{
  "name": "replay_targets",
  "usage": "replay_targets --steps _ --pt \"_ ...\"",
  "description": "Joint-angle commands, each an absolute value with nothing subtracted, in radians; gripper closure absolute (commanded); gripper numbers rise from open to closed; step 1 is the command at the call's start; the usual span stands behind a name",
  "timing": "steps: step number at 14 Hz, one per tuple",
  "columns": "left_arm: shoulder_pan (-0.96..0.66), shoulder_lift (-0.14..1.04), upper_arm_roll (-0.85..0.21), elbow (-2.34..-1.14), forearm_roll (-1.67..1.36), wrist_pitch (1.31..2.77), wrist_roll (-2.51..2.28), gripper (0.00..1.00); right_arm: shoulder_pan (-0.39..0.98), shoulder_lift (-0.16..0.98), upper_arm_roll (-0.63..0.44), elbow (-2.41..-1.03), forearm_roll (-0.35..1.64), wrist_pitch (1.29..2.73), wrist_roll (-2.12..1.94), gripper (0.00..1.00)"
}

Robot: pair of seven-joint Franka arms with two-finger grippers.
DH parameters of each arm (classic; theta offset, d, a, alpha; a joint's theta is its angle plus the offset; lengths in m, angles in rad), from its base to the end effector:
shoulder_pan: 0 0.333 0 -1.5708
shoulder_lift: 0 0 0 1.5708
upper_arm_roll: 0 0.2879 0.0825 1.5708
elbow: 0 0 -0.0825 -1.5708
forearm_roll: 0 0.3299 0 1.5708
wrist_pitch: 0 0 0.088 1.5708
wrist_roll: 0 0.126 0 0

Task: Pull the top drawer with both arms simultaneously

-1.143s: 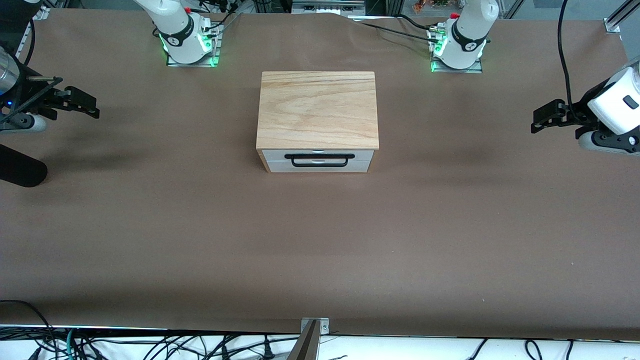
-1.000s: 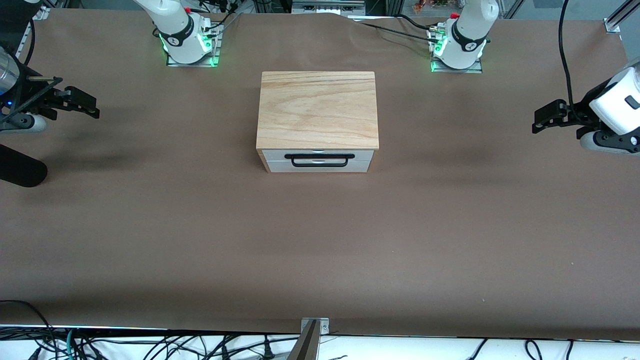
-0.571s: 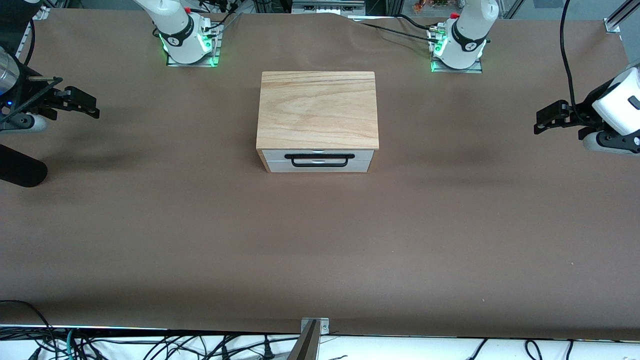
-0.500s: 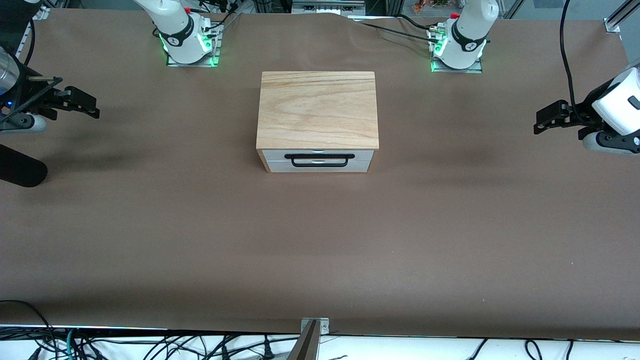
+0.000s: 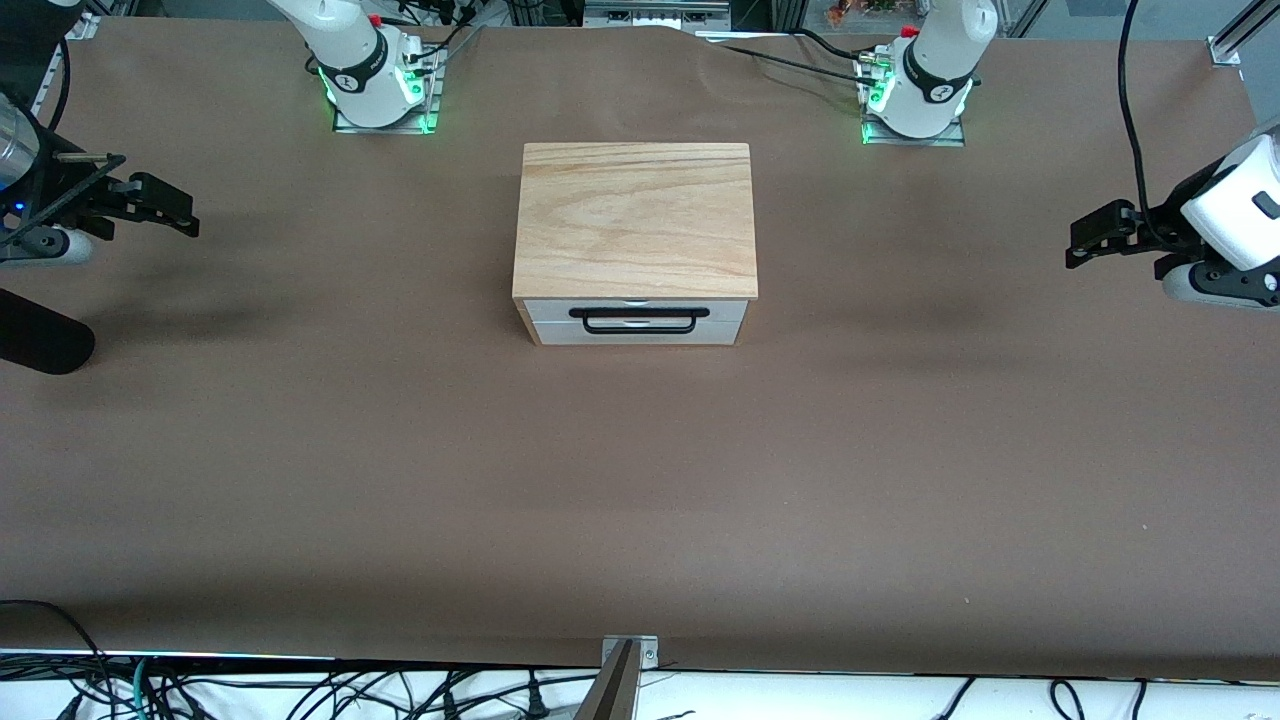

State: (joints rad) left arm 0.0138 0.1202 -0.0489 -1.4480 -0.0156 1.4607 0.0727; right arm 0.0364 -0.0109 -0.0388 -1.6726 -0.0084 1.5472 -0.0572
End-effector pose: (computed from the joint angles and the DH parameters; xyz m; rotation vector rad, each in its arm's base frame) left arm 0.5197 -0.0189 0.5577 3.1091 -0.1691 -0.1666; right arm 0.4884 -0.0023 0.5388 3.1307 0.0863 -0.1798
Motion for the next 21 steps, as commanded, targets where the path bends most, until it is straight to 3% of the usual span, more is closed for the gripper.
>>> replay_targets --steps 1,14,21 --pt "0.012 0.114 -0.055 -1.451 0.006 1.470 0.091 0.00 0.026 -0.003 -0.029 -1.657 -0.008 1.531 -0.063 0.00" --pt "0.018 0.132 -0.054 -1.451 -0.003 1.470 0.103 0.00 0.040 0.063 -0.026 -1.654 0.109 1.529 -0.060 0.00" --pt "-0.035 0.259 -0.060 -1.450 -0.130 1.479 0.103 0.00 0.017 0.164 -0.035 -1.654 0.500 1.531 -0.077 0.00"
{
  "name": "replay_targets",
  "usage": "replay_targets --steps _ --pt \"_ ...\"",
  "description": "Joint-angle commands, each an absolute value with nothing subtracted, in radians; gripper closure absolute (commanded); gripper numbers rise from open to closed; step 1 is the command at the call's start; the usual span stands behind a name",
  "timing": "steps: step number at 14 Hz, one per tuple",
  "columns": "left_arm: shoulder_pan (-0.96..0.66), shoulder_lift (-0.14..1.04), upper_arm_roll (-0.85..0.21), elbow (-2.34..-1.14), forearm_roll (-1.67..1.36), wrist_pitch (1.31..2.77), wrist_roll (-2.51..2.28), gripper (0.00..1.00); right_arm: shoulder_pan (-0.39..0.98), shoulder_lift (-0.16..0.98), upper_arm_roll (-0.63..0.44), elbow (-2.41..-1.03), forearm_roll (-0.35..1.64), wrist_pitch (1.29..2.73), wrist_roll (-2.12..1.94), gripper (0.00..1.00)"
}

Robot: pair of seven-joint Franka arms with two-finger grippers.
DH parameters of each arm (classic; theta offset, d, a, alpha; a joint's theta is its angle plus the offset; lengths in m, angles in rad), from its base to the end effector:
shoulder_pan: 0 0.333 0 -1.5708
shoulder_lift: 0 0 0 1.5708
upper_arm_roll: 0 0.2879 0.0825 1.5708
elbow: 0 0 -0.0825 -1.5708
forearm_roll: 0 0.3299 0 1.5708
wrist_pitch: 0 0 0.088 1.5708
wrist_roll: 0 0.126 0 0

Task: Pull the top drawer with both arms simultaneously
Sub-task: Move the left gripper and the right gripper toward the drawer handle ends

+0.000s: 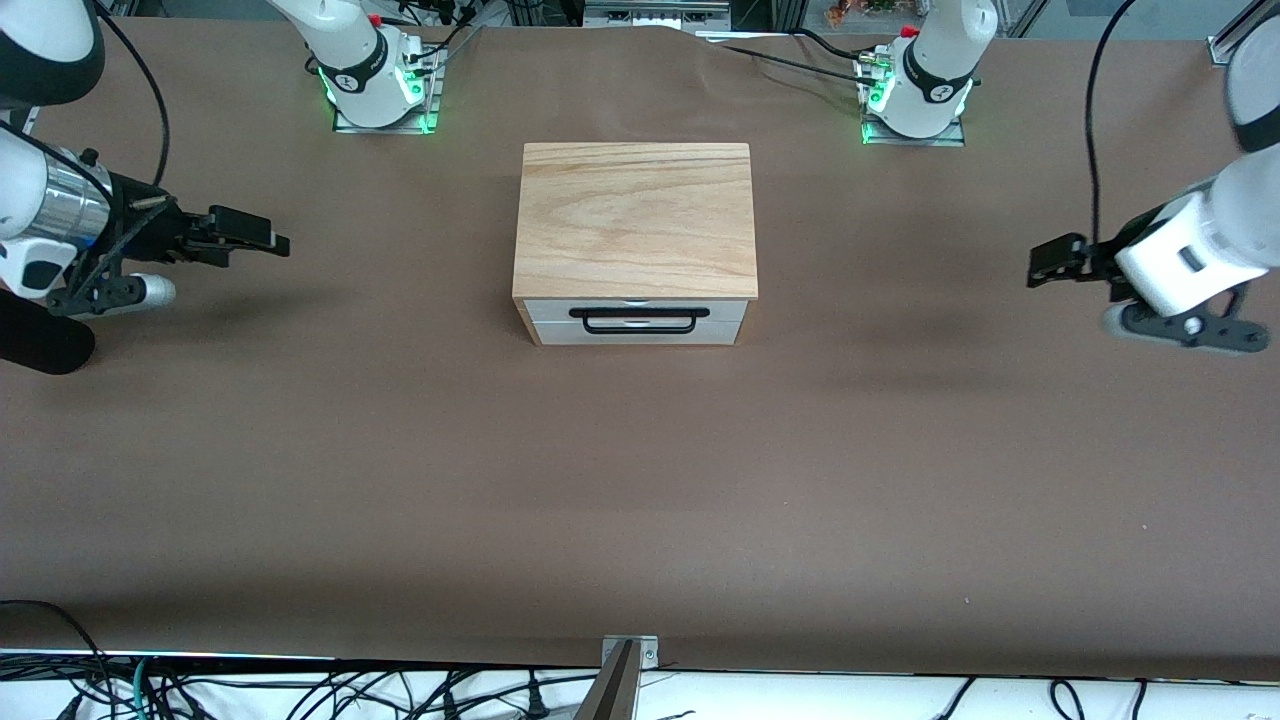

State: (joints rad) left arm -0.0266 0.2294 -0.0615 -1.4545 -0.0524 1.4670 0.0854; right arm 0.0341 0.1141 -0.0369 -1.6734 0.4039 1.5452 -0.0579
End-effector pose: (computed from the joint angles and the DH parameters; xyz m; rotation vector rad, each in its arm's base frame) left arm 0.5392 -0.0515 0.4978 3.0460 -0.2644 -0.3324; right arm 0.5122 0.0497 0.4857 -2.7185 -0.0211 0.3137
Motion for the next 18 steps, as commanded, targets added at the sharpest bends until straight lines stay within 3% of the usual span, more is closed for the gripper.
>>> replay_targets --steps 1,8,13,15,18 --pt "-0.025 0.293 -0.058 -1.450 -0.225 1.479 0.103 0.00 0.017 0.191 -0.037 -1.654 0.556 1.531 -0.115 0.00" --pt "-0.032 0.526 -0.058 -1.451 -0.755 1.578 0.207 0.00 0.075 0.464 -0.018 -1.667 0.978 1.537 -0.471 0.00" --pt "-0.081 0.684 -0.060 -1.460 -1.041 1.662 0.444 0.00 0.210 0.601 -0.011 -1.680 1.276 1.702 -0.650 0.06" --pt "-0.130 0.715 -0.060 -1.468 -1.132 1.704 0.521 0.00 0.250 0.665 -0.012 -1.690 1.438 1.712 -0.754 0.11" --pt "-0.140 0.730 -0.099 -1.505 -1.202 1.721 0.602 0.00 0.299 0.710 -0.011 -1.709 1.486 1.759 -0.874 0.12"
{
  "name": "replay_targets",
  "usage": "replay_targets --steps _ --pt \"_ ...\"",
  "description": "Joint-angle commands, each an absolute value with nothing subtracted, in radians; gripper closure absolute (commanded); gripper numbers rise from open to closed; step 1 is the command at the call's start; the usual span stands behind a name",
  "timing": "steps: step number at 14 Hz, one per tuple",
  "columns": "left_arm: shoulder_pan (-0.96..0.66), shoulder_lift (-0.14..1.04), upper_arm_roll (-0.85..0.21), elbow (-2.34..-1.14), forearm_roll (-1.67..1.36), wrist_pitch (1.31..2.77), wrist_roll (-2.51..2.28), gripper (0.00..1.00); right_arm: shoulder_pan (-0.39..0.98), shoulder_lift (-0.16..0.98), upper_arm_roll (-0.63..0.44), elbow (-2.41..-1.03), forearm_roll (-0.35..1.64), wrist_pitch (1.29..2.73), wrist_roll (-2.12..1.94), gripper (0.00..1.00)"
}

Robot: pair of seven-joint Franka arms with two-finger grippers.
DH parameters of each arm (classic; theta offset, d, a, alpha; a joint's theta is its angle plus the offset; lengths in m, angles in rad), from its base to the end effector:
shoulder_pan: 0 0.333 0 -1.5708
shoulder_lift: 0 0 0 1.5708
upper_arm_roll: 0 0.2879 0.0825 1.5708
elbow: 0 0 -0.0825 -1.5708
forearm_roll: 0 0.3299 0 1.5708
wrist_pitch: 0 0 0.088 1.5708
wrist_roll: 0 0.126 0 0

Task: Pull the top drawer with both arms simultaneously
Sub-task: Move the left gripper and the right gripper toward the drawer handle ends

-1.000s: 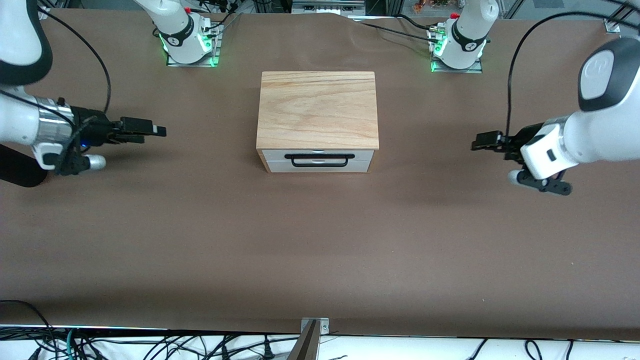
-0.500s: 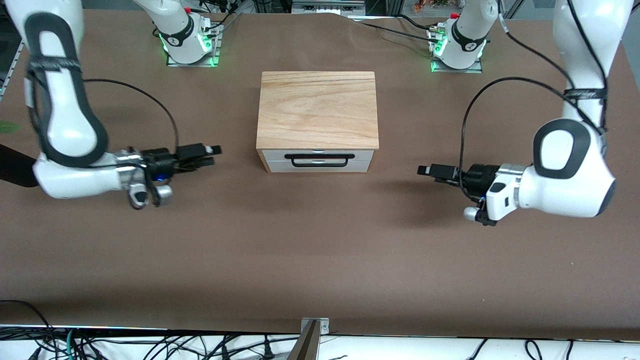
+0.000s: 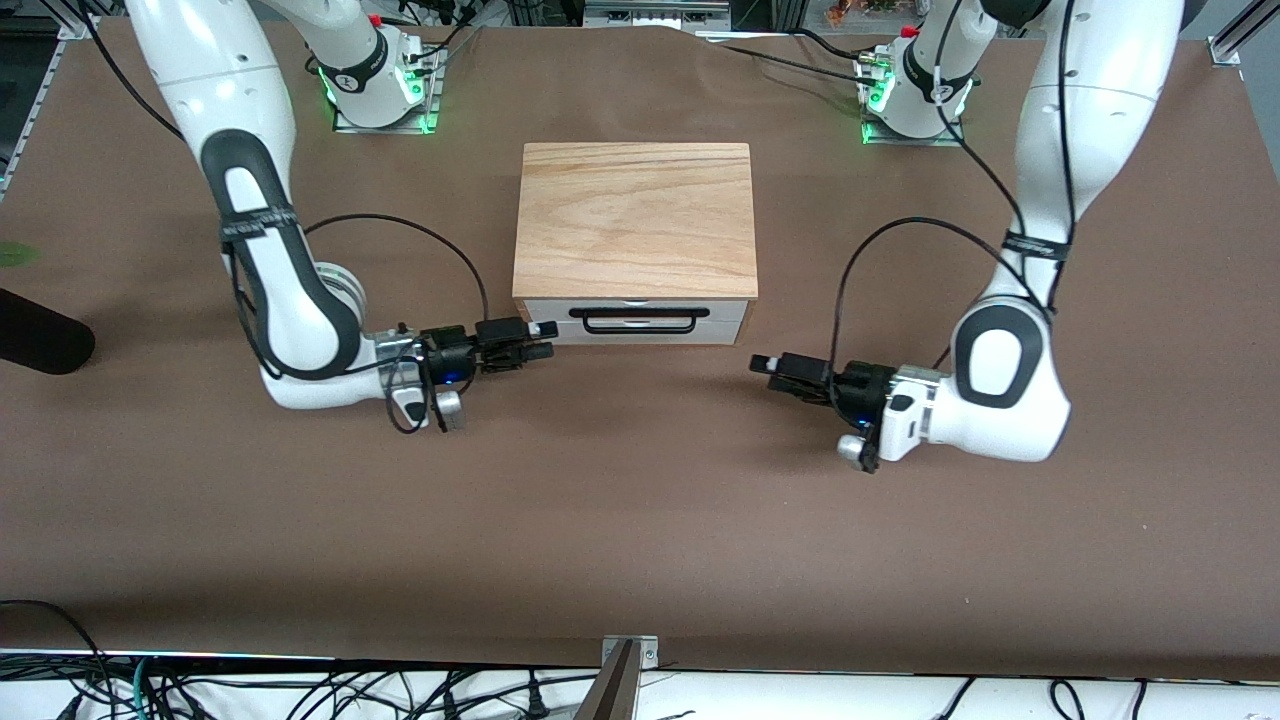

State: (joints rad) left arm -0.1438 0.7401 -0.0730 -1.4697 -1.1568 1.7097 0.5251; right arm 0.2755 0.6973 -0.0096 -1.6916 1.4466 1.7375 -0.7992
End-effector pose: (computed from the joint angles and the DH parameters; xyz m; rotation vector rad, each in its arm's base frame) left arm 0.5930 -0.2274 0.2667 1.9348 -0.2214 -0.2912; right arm 0.5475 0.2626 0.2278 -1.7740 -0.2117 0.1792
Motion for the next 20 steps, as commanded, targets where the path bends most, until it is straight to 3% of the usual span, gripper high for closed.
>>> replay_targets --steps 1,5,10,13,17,20 --pt "-0.140 0.730 -0.110 -1.532 -1.221 1.721 0.648 0.00 0.308 0.712 -0.011 -1.732 1.512 1.769 -0.899 0.14" --pt "-0.149 0.729 -0.133 -1.606 -1.246 1.741 0.777 0.00 0.359 0.712 -0.012 -1.786 1.614 1.792 -0.959 0.30" --pt "-0.149 0.742 -0.172 -1.690 -1.356 1.781 0.942 0.01 0.362 0.712 -0.012 -1.825 1.614 1.779 -0.983 0.73" --pt "-0.149 0.745 -0.175 -1.716 -1.365 1.782 0.980 0.06 0.361 0.710 -0.012 -1.819 1.614 1.778 -0.982 0.78" --pt "-0.150 0.755 -0.176 -1.730 -1.411 1.782 1.006 0.27 0.351 0.707 -0.012 -1.806 1.614 1.776 -0.982 1.00" --pt "-0.153 0.755 -0.184 -1.730 -1.413 1.795 1.008 0.49 0.344 0.707 -0.015 -1.799 1.612 1.732 -0.969 1.00"
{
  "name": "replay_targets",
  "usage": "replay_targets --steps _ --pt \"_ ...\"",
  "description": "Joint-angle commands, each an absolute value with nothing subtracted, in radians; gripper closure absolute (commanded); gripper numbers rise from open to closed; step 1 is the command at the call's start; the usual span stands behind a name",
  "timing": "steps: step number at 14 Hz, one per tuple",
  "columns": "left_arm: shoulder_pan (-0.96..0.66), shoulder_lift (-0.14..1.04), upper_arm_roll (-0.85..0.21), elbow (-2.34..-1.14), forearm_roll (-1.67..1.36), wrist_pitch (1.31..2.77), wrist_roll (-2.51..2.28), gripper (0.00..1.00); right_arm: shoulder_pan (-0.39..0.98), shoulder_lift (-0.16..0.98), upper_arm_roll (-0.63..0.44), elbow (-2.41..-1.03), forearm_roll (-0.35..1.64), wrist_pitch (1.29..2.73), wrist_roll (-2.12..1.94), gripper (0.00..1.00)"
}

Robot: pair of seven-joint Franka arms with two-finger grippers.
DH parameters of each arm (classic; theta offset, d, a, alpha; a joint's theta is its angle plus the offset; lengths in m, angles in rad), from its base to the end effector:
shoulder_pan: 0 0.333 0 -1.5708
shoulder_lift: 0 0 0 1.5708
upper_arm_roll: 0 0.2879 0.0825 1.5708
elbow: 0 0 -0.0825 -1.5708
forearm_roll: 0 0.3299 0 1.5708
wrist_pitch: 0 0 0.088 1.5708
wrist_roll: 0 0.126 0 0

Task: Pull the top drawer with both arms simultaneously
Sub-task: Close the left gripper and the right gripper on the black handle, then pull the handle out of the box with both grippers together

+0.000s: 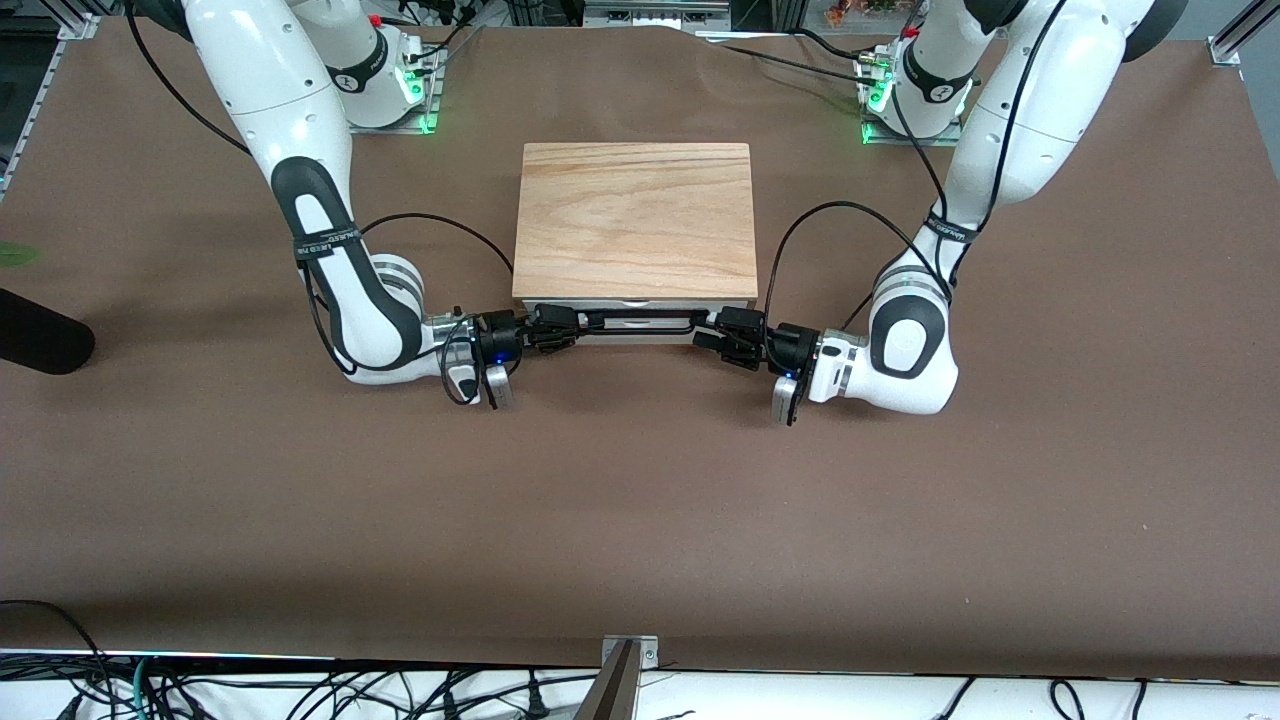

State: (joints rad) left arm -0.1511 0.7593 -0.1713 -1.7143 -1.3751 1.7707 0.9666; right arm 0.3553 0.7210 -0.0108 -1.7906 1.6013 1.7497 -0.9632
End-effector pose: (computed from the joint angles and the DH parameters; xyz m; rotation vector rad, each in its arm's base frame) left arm 0.5260 -0.2748 0.1945 1.7003 -0.3369 -0.1551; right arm 0.5088 0.2982 0.1899 -1.6934 -0.2089 0.1398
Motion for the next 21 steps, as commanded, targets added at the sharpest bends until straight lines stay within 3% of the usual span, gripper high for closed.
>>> replay_targets --steps 1,6,9,13,21 --pt "-0.153 0.755 -0.193 -1.730 -1.416 1.801 1.008 0.56 0.342 0.707 -0.015 -1.798 1.609 1.732 -0.969 1.00" --pt "-0.155 0.761 -0.199 -1.730 -1.424 1.819 1.042 0.92 0.342 0.707 -0.015 -1.796 1.609 1.732 -0.968 1.00" --pt "-0.155 0.762 -0.199 -1.729 -1.424 1.819 1.042 1.00 0.342 0.709 -0.015 -1.778 1.609 1.735 -0.965 1.00" --pt "-0.149 0.784 -0.198 -1.692 -1.425 1.821 1.040 1.00 0.342 0.735 -0.017 -1.702 1.608 1.744 -0.902 1.00" --pt "-0.138 0.942 -0.184 -1.412 -1.407 1.822 0.892 1.00 0.322 0.885 -0.021 -1.424 1.611 1.756 -0.783 1.00"
